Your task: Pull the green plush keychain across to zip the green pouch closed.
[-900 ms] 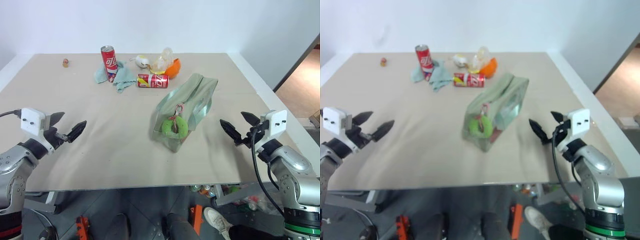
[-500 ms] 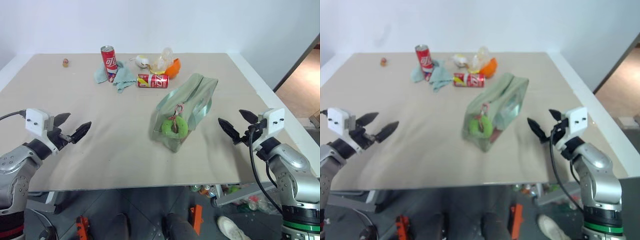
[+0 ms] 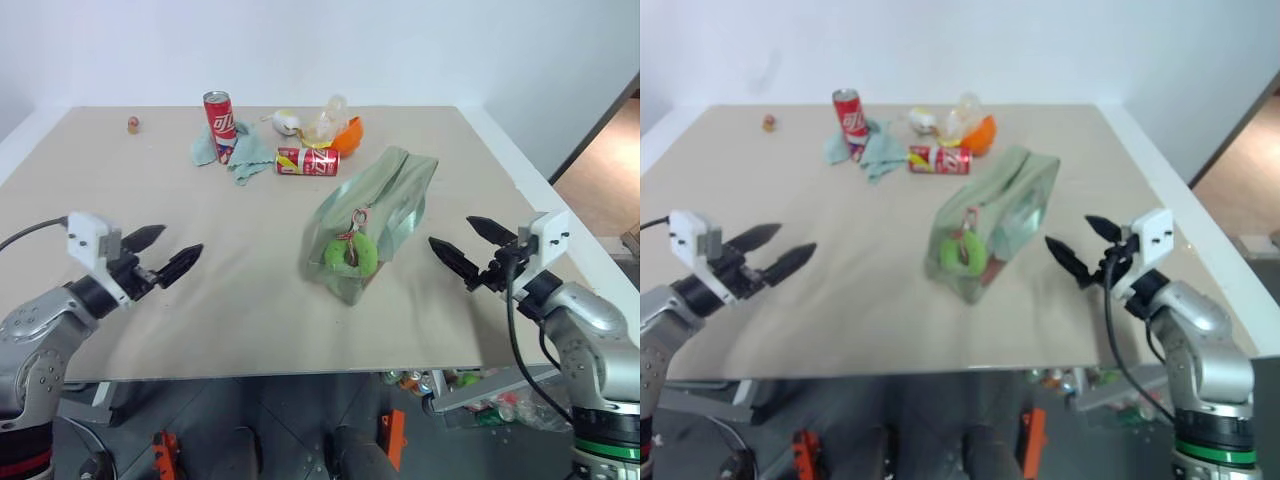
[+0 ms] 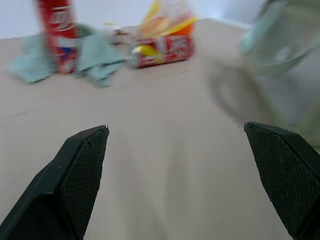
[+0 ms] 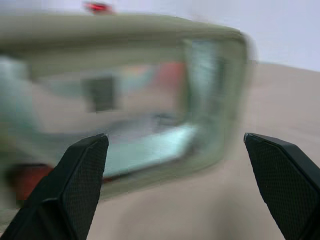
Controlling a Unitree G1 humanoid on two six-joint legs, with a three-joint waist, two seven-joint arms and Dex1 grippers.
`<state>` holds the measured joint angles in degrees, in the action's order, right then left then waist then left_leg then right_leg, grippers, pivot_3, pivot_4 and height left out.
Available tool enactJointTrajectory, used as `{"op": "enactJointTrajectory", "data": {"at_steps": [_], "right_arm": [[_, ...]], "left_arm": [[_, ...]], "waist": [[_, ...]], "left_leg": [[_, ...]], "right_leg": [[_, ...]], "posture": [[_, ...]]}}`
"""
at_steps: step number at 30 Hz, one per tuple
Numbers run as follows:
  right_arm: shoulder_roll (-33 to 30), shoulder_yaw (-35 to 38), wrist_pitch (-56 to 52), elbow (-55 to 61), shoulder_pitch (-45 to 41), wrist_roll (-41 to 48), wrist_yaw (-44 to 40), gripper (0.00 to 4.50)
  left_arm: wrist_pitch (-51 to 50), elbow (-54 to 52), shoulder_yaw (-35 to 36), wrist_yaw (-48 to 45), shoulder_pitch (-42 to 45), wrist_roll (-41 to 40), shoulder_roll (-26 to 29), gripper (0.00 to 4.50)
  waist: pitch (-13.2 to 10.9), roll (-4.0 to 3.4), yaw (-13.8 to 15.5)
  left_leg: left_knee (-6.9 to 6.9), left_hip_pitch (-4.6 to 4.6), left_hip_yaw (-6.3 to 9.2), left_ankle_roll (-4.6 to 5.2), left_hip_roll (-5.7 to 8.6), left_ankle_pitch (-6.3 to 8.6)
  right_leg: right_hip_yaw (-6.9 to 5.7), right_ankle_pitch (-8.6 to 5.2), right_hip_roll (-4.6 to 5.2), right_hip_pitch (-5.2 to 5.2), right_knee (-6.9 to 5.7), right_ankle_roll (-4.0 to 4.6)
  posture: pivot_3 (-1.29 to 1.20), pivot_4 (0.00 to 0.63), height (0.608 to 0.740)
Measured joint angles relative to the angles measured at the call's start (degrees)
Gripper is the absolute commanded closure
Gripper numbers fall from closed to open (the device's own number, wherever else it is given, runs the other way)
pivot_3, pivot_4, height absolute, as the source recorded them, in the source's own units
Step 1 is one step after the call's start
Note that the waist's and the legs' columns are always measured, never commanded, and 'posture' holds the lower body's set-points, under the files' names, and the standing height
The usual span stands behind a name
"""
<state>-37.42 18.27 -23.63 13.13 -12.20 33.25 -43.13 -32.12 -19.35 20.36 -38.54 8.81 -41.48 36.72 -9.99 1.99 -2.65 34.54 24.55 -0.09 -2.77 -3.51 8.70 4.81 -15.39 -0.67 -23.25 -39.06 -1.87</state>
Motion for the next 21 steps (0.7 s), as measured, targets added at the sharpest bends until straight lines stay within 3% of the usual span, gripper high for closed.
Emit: {"op": "enactJointTrajectory", "data": {"at_steps": [6,11,21], "right_arm": [[-5.8,0.4,-5.7,2.4,-4.1,7.1,-5.7,0.01],[-6.7,-0.1,-7.0,3.7,-6.2,8.2,-6.7,0.01],[-6.6,0.1,-7.1,6.8,-3.9,8.1,-4.0,0.01]], "left_arm": [[-5.4,-1.5,-8.0,-5.0,10.5,-4.0,1.3,0.0],[-5.5,3.2,-15.5,-5.8,20.1,-1.9,-3.5,0.0],[-4.3,9.8,-21.6,-5.7,23.5,2.4,-11.7,0.0]], "waist": [[0.0,0.01,0.0],[0.0,0.01,0.0],[0.0,0.0,0.0]], "left_leg": [[0.04,-0.02,0.02,0.01,0.04,0.0],[0.05,0.03,0.04,0.01,0.08,0.0],[0.08,0.11,0.13,0.07,0.13,0.04]], "right_leg": [[-0.01,0.02,-0.03,0.03,0.0,-0.02],[0.0,0.01,-0.02,0.02,0.01,-0.08],[-0.03,-0.02,-0.01,0.01,0.01,-0.11]], "posture": [[0.0,0.15,0.74],[0.0,0.15,0.74],[0.0,0.15,0.74]]}}
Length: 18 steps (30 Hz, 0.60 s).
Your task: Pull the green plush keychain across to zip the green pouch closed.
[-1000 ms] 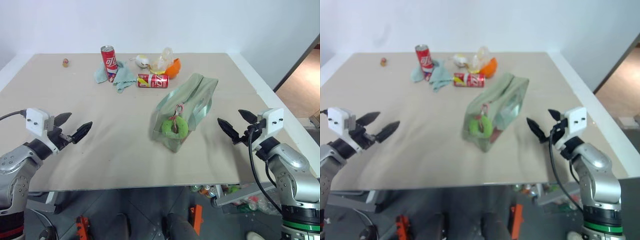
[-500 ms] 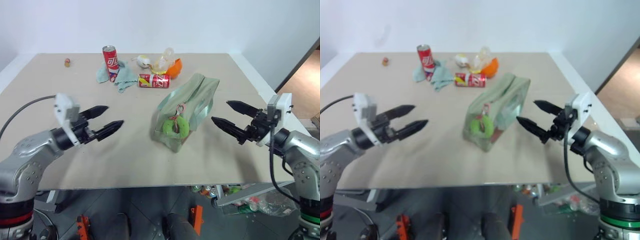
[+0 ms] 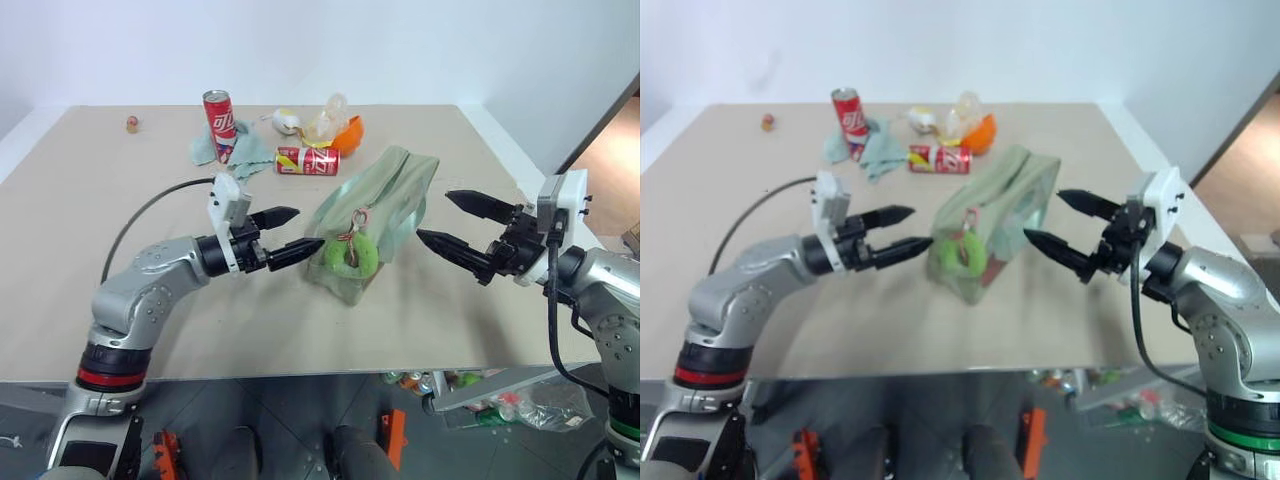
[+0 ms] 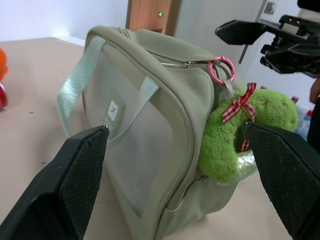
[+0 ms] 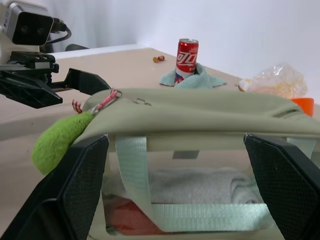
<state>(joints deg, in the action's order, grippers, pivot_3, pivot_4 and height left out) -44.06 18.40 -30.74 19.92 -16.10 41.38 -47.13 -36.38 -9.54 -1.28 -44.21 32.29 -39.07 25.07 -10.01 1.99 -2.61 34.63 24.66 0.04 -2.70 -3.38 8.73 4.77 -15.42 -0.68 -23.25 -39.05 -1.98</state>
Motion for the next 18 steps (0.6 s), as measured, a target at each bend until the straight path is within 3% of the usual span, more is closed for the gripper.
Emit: {"op": "enactJointTrajectory", "data": {"at_steps": [6,7,18], "right_arm": [[0.2,0.4,0.6,0.6,1.1,-0.1,1.3,0.01],[0.2,0.4,0.7,0.8,1.2,-0.1,1.4,0.0],[-0.8,0.4,-1.9,3.5,-1.0,4.5,0.7,0.0]], "left_arm": [[2.9,4.8,-1.2,0.0,3.6,4.3,-3.7,0.0],[3.2,5.2,-1.5,-0.1,3.8,4.9,-4.1,0.52],[5.4,9.2,-3.3,-2.6,6.1,8.5,-6.3,4.22]], "waist": [[0.0,0.0,0.0],[0.0,-0.01,0.0],[0.0,-0.01,0.0]], "left_leg": [[0.1,-0.01,0.0,0.0,0.04,-0.02],[0.09,-0.02,0.0,0.0,0.04,-0.01],[0.1,0.0,0.04,0.01,0.06,-0.02]], "right_leg": [[0.03,0.07,0.01,0.04,0.0,-0.07],[0.04,0.07,0.01,0.04,0.0,-0.07],[0.01,0.08,0.02,0.06,0.0,-0.07]], "posture": [[0.0,0.15,0.74],[0.0,0.15,0.74],[0.0,0.15,0.74]]}}
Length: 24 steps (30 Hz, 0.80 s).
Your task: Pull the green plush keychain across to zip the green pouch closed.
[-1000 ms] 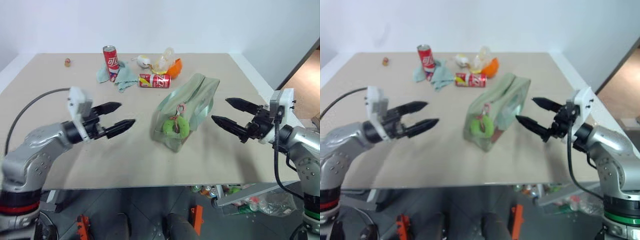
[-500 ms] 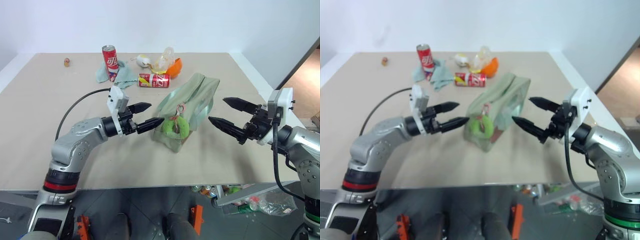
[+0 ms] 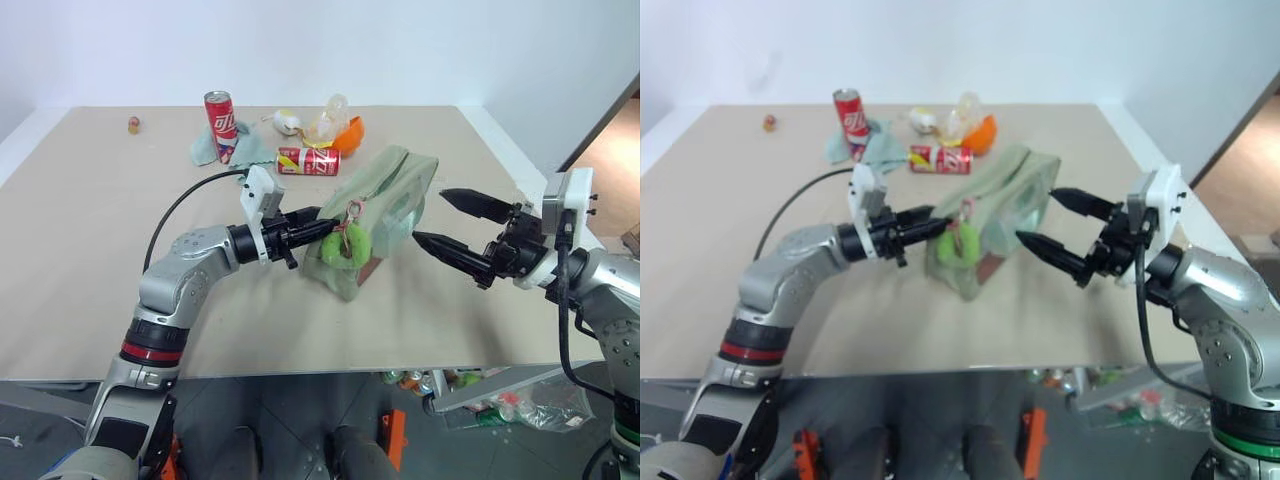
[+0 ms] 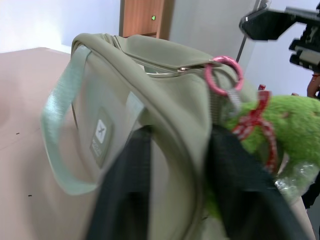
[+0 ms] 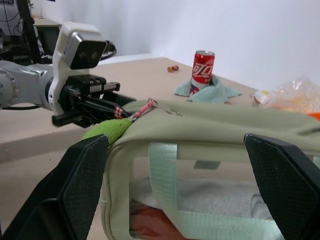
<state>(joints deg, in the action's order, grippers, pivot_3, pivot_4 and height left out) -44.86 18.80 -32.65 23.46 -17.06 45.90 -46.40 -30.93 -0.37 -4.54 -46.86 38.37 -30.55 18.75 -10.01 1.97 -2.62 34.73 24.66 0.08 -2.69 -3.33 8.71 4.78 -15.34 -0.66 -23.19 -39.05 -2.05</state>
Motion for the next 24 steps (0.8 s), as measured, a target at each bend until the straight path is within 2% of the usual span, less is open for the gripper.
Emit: {"op": "enactJointTrajectory", "data": {"at_steps": [1,5,8,13,16,20,24], "right_arm": [[0.0,0.0,0.0,0.0,-0.1,0.0,0.0,0.0],[0.0,-0.5,0.3,-0.1,-0.2,-0.3,-0.9,0.0],[0.0,-1.3,0.5,-0.1,-0.7,-1.1,-1.2,0.0],[0.0,-2.9,1.1,-0.7,-1.9,-1.7,-2.0,0.0],[0.0,-3.6,1.7,-2.1,-2.5,-2.5,-2.7,0.0],[0.1,-5.0,3.0,-4.0,-4.8,-3.6,-4.0,0.0],[0.1,-5.4,3.8,-5.6,-6.2,-4.4,-5.0,0.0]], "left_arm": [[0.0,0.1,0.0,0.0,0.0,0.3,0.0,4.46],[-0.1,0.4,0.3,-0.9,0.0,0.2,0.4,4.46],[-1.3,-0.2,1.7,-3.3,0.1,-1.8,3.1,4.46],[-6.6,-2.5,5.8,-11.3,0.0,-8.0,12.6,4.46],[-7.7,-2.2,7.7,-17.0,0.0,-9.0,18.7,4.46],[-3.6,5.5,7.7,-25.5,0.3,-6.8,24.0,4.46],[1.7,14.1,6.8,-30.4,3.2,-2.9,25.1,4.46]], "waist": [[0.0,0.0,0.0],[0.0,0.0,0.0],[0.0,-0.05,-0.2],[-0.1,-0.12,-0.2],[-0.1,-0.12,-0.1],[-0.1,-0.13,-0.1],[-0.1,-0.12,-0.1]], "left_leg": [[0.0,0.0,0.0,0.0,0.0,0.0],[-0.01,0.02,0.0,0.0,0.0,0.0],[-0.09,0.02,-0.01,0.0,-0.02,0.01],[-0.15,0.03,0.01,0.0,-0.06,0.01],[-0.15,0.05,0.01,0.0,-0.04,0.01],[-0.12,0.03,0.02,0.0,-0.03,0.0],[-0.1,0.09,0.07,0.0,-0.04,0.0]], "right_leg": [[0.0,0.0,0.0,0.0,0.0,0.0],[0.0,-0.01,0.0,-0.02,0.0,-0.02],[0.02,-0.03,-0.03,-0.09,0.0,0.01],[-0.04,-0.07,-0.05,-0.13,-0.01,0.08],[-0.05,-0.1,-0.01,-0.12,0.01,0.07],[-0.11,-0.1,0.02,-0.11,0.0,0.1],[-0.17,-0.09,0.02,-0.12,0.0,0.11]], "posture": [[0.0,0.15,0.74],[0.0,0.15,0.74],[0.0,0.15,0.74],[0.0,0.15,0.74],[0.0,0.15,0.74],[0.0,0.15,0.74],[0.0,0.15,0.74]]}}
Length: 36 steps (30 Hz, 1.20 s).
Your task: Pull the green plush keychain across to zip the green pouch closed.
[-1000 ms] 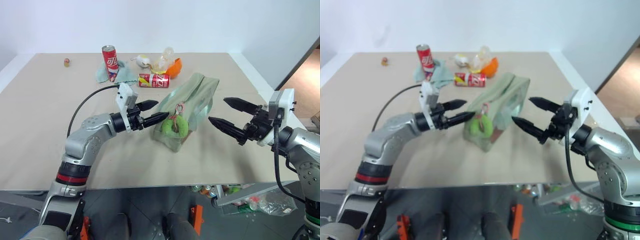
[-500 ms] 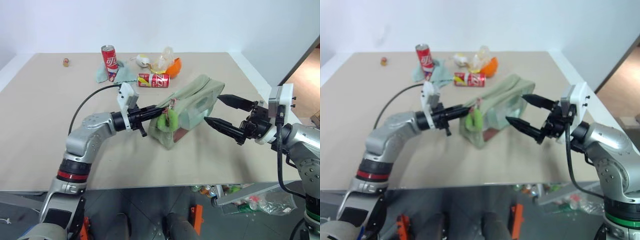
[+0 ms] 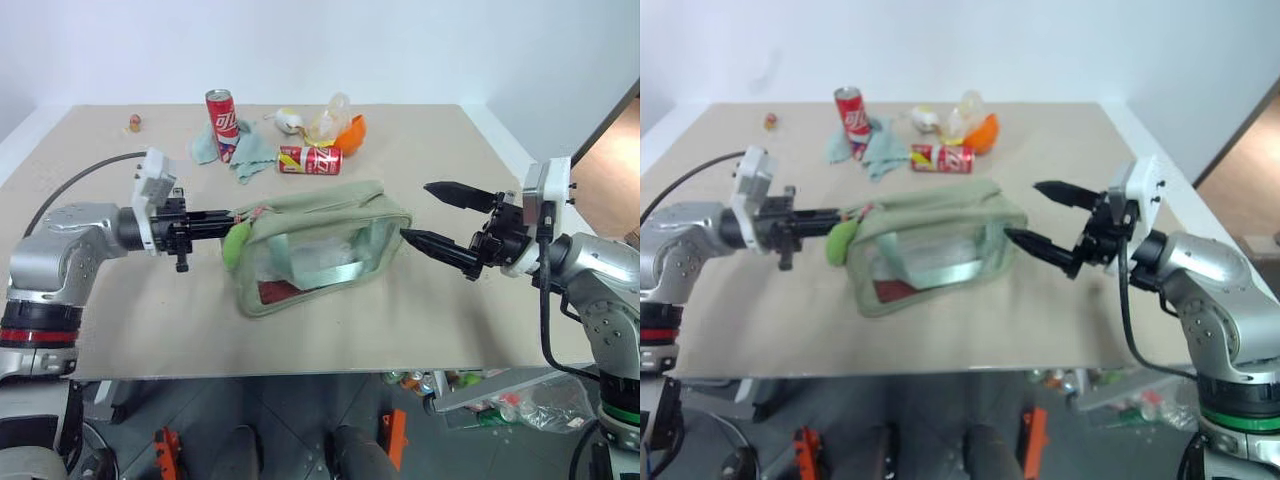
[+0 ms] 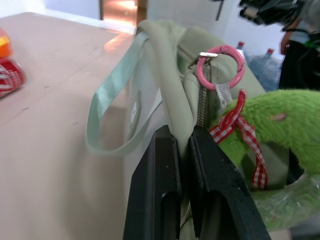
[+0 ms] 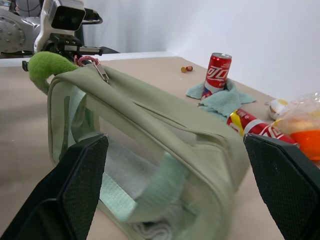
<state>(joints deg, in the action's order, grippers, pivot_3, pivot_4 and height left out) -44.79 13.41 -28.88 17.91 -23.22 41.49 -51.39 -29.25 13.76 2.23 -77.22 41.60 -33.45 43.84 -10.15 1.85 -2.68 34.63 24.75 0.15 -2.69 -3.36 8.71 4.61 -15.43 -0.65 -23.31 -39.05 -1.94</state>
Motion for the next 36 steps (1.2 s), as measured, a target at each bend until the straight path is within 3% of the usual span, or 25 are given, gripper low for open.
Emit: {"op": "enactJointTrajectory", "data": {"at_steps": [9,15,22,24,30,36], "right_arm": [[1.2,-2.2,1.6,-1.6,-0.9,-2.2,-1.3,0.0],[4.2,-5.8,3.6,-5.1,-4.6,-4.8,-1.9,0.0],[7.3,-9.6,7.0,-13.5,-7.0,-9.7,-3.6,0.0],[7.6,-10.2,8.1,-15.8,-7.3,-10.9,-4.1,0.0],[7.7,-10.5,9.3,-19.1,-7.1,-12.4,-5.9,1.9],[7.6,-10.2,8.3,-17.7,-6.7,-11.8,-6.3,3.98]], "left_arm": [[11.5,10.0,-1.9,-3.0,7.1,7.7,-2.9,4.46],[14.2,11.9,-1.5,-1.3,8.0,10.7,-3.5,2.37],[8.5,-0.1,3.7,3.8,0.2,7.5,-1.9,0.02],[5.4,-4.8,6.3,6.0,-2.7,5.3,-1.1,0.02],[-0.8,-17.7,16.2,15.5,-13.9,1.0,0.9,0.0],[-1.2,-21.8,20.5,21.9,-18.8,0.6,0.9,0.0]], "waist": [[0.0,0.0,0.2],[0.0,-0.01,0.2],[0.0,-0.01,0.1],[0.0,-0.01,0.0],[0.0,-0.05,0.0],[0.0,-0.04,0.1]], "left_leg": [[0.04,0.09,0.08,0.02,0.01,0.01],[0.2,0.17,0.12,0.01,0.0,0.01],[0.19,0.28,0.21,0.02,-0.04,0.02],[0.19,0.28,0.21,0.03,-0.05,0.03],[0.16,0.2,0.21,0.03,-0.1,0.03],[0.19,0.16,0.17,-0.02,-0.1,-0.02]], "right_leg": [[-0.08,-0.04,0.01,-0.01,0.0,0.0],[-0.11,0.02,0.01,0.0,-0.01,-0.04],[-0.2,0.0,0.02,-0.05,-0.01,-0.02],[-0.21,-0.01,0.01,-0.06,-0.02,-0.01],[-0.21,-0.01,-0.01,-0.04,-0.04,0.04],[-0.22,0.06,0.0,-0.01,-0.04,0.06]], "posture": [[0.0,0.15,0.74],[0.0,0.15,0.74],[0.0,0.15,0.74],[0.0,0.15,0.74],[0.0,0.15,0.74],[0.0,0.15,0.74]]}}
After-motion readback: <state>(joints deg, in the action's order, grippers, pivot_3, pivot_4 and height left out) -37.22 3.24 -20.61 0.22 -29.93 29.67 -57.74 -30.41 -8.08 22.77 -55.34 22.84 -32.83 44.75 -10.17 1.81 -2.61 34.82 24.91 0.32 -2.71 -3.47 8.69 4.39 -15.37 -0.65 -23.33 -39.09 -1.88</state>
